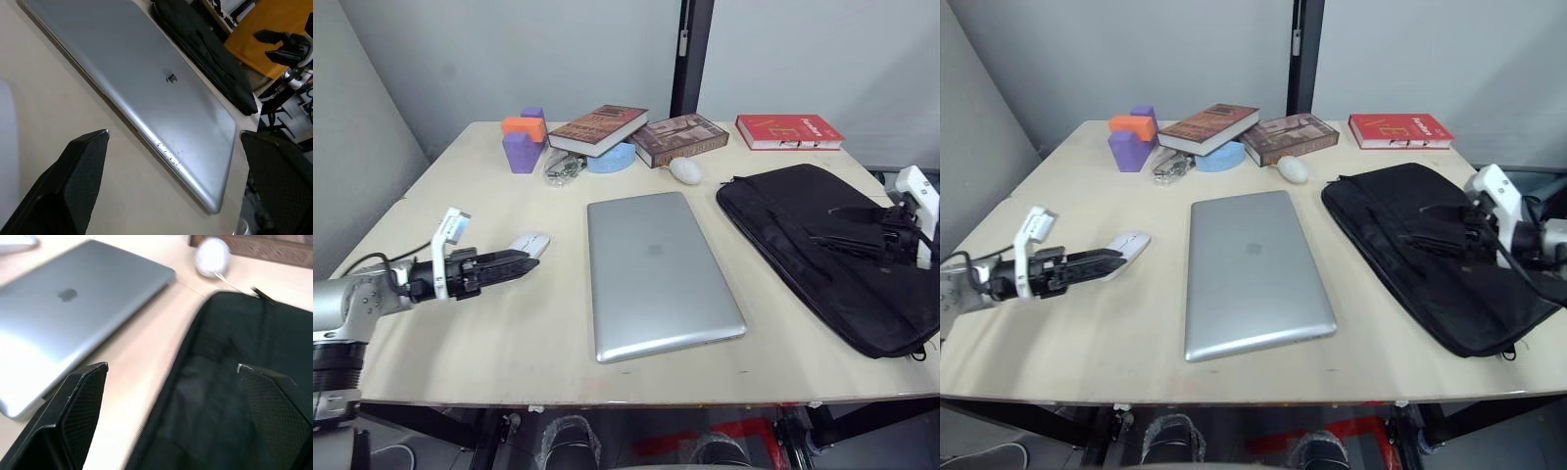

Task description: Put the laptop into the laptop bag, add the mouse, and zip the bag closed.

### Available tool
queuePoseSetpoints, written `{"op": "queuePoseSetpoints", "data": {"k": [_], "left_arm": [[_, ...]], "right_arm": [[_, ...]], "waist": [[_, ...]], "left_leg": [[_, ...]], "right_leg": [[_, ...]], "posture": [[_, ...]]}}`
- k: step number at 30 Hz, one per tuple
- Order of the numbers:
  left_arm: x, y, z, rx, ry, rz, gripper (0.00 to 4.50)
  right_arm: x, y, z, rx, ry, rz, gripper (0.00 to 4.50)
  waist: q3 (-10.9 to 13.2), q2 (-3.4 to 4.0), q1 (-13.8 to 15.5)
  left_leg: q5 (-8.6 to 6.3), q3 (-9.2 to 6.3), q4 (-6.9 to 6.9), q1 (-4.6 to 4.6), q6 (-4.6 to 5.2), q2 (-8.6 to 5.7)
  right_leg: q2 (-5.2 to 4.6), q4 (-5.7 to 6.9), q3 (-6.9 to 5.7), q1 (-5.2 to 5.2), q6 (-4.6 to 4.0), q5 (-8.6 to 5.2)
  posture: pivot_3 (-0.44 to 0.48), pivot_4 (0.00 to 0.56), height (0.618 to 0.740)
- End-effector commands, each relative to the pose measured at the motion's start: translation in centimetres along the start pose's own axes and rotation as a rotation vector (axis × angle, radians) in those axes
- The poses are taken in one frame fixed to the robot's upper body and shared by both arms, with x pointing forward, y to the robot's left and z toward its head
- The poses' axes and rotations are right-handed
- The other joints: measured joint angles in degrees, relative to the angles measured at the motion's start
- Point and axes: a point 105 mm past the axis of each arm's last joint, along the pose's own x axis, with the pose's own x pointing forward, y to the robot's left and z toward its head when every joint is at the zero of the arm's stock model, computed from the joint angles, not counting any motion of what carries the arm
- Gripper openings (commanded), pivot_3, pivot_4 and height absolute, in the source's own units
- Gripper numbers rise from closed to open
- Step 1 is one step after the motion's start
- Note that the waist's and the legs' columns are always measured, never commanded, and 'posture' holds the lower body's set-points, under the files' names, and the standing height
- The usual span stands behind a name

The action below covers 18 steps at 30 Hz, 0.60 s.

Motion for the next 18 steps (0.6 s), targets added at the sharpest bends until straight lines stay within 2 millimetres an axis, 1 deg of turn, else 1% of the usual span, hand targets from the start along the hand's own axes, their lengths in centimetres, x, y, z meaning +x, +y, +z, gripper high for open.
{"op": "queuePoseSetpoints", "data": {"k": [1,4,5,8,12,13,16,18], "left_arm": [[1.5,0.1,0.1,-0.07,-0.005,0.011,4.5],[3.5,0.5,-0.1,-0.222,-0.037,0.0,4.5],[4.1,0.5,0.0,-0.259,-0.051,-0.012,4.5],[5.3,0.8,0.2,-0.352,-0.081,-0.016,4.5],[6.3,1.4,-0.3,-0.417,-0.077,0.014,4.5],[6.5,1.6,-0.4,-0.43,-0.075,0.028,4.5],[7.0,1.8,-0.5,-0.467,-0.075,0.029,4.5],[7.6,1.5,-1.0,-0.474,-0.036,0.018,4.5]], "right_arm": [[0.6,0.1,1.4,-0.028,-0.07,-0.04,3.92],[2.0,0.6,1.7,-0.026,-0.107,-0.033,3.0],[2.5,0.8,2.0,-0.027,-0.118,-0.028,2.58],[4.0,1.3,2.6,-0.042,-0.138,-0.024,1.55],[5.8,2.0,2.1,-0.051,-0.104,-0.01,0.18],[6.2,2.1,1.9,-0.055,-0.097,-0.013,0.01],[7.3,2.3,0.8,-0.069,-0.049,-0.016,0.01],[8.5,2.3,-0.4,-0.082,-0.001,-0.029,0.01]], "waist": [[0.0,0.0,-0.03],[-0.04,0.05,0.06],[-0.05,0.06,0.02],[-0.05,0.06,-0.33],[-0.05,0.06,-0.49],[-0.05,0.06,-0.44],[-0.05,0.06,-0.3],[-0.05,0.06,-0.26]], "left_leg": [[0.0,0.0,0.0,0.0,0.0,0.0],[0.01,-0.05,0.03,0.03,0.0,-0.05],[0.02,-0.06,0.07,0.01,-0.01,-0.09],[0.02,-0.09,0.13,0.0,-0.01,-0.11],[0.04,-0.15,0.1,-0.03,-0.04,-0.11],[0.04,-0.15,0.08,-0.03,-0.05,-0.11],[0.04,-0.19,0.08,-0.07,-0.05,-0.12],[0.04,-0.21,0.08,-0.08,-0.07,-0.13]], "right_leg": [[0.0,0.0,0.0,0.0,0.0,0.0],[-0.03,0.03,-0.01,0.06,0.0,0.0],[-0.06,0.07,-0.01,0.05,0.0,0.0],[-0.07,0.11,0.0,0.06,0.0,0.01],[-0.06,0.08,-0.05,0.08,0.01,0.01],[-0.06,0.06,-0.06,0.08,0.01,0.01],[-0.06,0.03,-0.09,0.08,0.01,0.01],[-0.06,0.03,-0.11,0.08,0.01,0.01]], "posture": [[0.0,0.15,0.707],[0.0,0.15,0.707],[0.0,0.15,0.707],[0.0,0.15,0.707],[0.0,0.15,0.707],[0.0,0.15,0.707],[0.0,0.15,0.707],[0.0,0.15,0.707]]}}
